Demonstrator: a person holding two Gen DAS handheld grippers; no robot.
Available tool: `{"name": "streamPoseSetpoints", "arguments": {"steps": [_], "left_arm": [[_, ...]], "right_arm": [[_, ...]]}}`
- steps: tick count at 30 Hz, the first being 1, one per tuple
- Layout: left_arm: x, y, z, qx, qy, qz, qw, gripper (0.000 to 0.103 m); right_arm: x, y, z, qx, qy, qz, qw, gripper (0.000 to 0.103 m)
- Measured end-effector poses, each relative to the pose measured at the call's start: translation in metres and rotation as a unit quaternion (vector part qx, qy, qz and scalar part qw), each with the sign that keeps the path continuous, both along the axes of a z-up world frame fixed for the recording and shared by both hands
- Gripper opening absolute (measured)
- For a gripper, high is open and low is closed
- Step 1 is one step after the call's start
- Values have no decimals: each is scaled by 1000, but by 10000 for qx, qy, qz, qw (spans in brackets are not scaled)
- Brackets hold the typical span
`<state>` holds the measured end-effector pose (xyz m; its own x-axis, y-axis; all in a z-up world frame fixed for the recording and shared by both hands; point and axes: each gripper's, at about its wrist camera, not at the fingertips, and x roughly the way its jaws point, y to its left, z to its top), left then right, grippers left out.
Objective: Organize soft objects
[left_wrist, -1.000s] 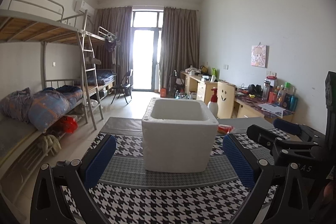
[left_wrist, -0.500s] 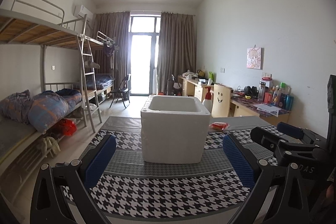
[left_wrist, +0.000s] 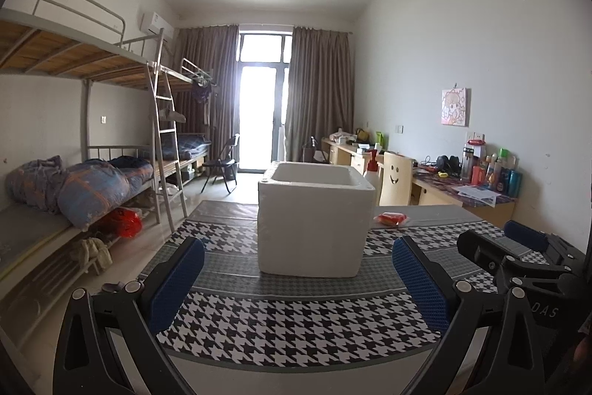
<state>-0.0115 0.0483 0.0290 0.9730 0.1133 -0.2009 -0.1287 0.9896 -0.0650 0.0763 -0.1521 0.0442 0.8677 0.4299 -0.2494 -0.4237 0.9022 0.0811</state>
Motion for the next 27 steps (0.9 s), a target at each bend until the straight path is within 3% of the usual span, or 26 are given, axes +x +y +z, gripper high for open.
{"name": "streamPoseSetpoints", "arguments": {"steps": [10, 27], "left_arm": [[-4, -1, -11, -3, -92, 55, 9999, 102], [-8, -4, -17, 51, -177, 20, 9998, 102]], "right_arm": [[5, -12, -11, 213, 241, 56, 9995, 102], [-8, -19, -20, 246, -86, -149, 9995, 102]]}}
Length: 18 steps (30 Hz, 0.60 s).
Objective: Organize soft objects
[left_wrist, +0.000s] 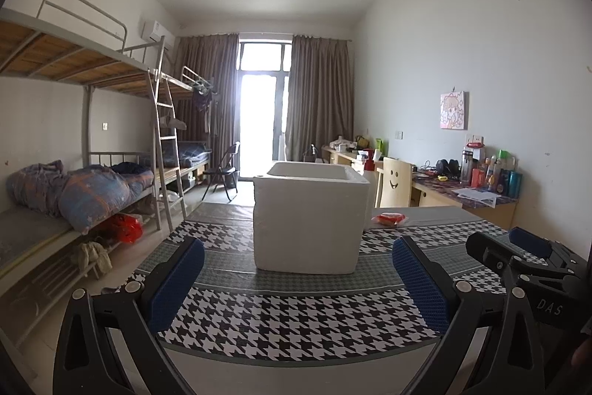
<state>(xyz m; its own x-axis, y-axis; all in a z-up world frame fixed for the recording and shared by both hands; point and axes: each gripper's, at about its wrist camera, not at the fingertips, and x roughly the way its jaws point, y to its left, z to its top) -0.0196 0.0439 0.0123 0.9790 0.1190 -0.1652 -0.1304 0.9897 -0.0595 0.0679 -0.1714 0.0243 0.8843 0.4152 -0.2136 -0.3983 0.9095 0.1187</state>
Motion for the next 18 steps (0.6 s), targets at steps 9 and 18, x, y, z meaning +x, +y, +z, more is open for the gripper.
{"name": "streamPoseSetpoints", "arguments": {"steps": [9, 18], "left_arm": [[-3, 0, 0, -11, -22, 16, 10000, 102], [-5, 1, -1, -25, -42, 18, 10000, 102]], "right_arm": [[-3, 0, -2, -42, -37, -9, 10000, 102], [-3, 0, -3, -89, -36, 5, 10000, 102]]}}
